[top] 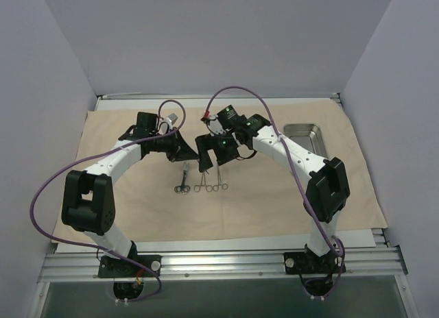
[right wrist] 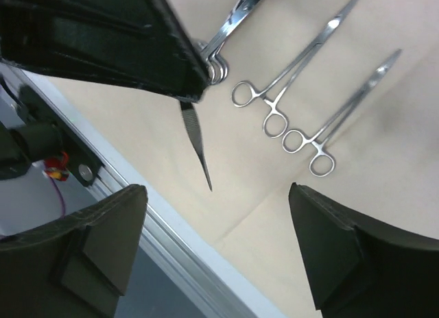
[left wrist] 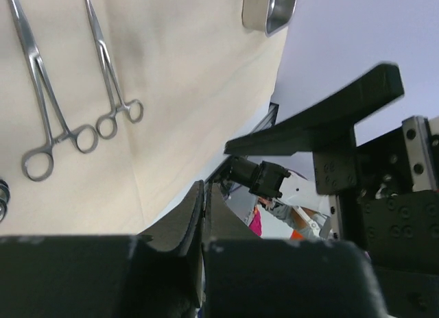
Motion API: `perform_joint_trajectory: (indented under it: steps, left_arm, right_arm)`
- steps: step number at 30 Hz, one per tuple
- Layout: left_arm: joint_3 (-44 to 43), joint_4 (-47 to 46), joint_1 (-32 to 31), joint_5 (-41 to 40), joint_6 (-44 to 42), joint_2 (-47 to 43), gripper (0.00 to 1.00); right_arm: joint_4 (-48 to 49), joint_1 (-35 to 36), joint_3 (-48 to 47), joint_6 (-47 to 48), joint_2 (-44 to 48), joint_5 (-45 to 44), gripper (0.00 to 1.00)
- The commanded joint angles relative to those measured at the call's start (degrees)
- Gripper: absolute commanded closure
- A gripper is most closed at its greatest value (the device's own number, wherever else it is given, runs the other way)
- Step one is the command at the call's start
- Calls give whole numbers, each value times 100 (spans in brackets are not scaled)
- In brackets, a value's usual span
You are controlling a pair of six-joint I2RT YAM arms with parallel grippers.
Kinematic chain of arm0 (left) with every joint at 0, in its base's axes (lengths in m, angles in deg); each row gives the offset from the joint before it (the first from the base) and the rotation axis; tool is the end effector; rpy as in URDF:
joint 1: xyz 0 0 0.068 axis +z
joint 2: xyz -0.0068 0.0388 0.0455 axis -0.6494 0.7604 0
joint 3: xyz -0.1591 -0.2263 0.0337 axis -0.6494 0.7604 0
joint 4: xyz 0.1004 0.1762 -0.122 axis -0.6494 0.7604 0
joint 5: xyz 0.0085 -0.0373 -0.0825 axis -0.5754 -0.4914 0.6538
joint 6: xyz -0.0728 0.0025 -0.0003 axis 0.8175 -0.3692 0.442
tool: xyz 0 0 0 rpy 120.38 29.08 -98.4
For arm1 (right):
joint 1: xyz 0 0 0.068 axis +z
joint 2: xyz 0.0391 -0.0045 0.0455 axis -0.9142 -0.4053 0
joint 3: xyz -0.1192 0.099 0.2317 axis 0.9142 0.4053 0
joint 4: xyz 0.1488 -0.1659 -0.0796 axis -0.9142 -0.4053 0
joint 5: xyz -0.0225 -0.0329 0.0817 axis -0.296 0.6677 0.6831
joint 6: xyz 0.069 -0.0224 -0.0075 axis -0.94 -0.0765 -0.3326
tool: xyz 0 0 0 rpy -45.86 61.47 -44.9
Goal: Open and lay out the surgical kit
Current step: Place the medical item in the surgical kit.
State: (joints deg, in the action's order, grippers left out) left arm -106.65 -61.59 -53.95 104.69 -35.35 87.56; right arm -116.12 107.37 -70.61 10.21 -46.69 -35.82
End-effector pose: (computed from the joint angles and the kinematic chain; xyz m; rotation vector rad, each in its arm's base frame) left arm 0.3147 -0.1232 0.2433 -0.2573 2.5729 -1.4971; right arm 0.2895 0.2908 0.2957 -0.8595 2.3279 0.9875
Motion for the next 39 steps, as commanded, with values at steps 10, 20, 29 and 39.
perform_joint_trajectory:
  steps: [10,20,29,39]
  left_arm:
    - [-41,-3321,176,879,1197,-324,98]
    - [680,-4685,176,1592,1832,-878,98]
    - [988,-4940,168,1777,2044,-992,98]
    - [856,-4914,159,1698,2088,-905,98]
  right_arm:
    - [416,-647,-770,-1096,90,1983,0]
    - [1171,-911,56,-981,564,2845,0]
    - [1927,-902,540,-1174,881,3408,44]
    - [2139,-876,769,-1350,951,3891,92]
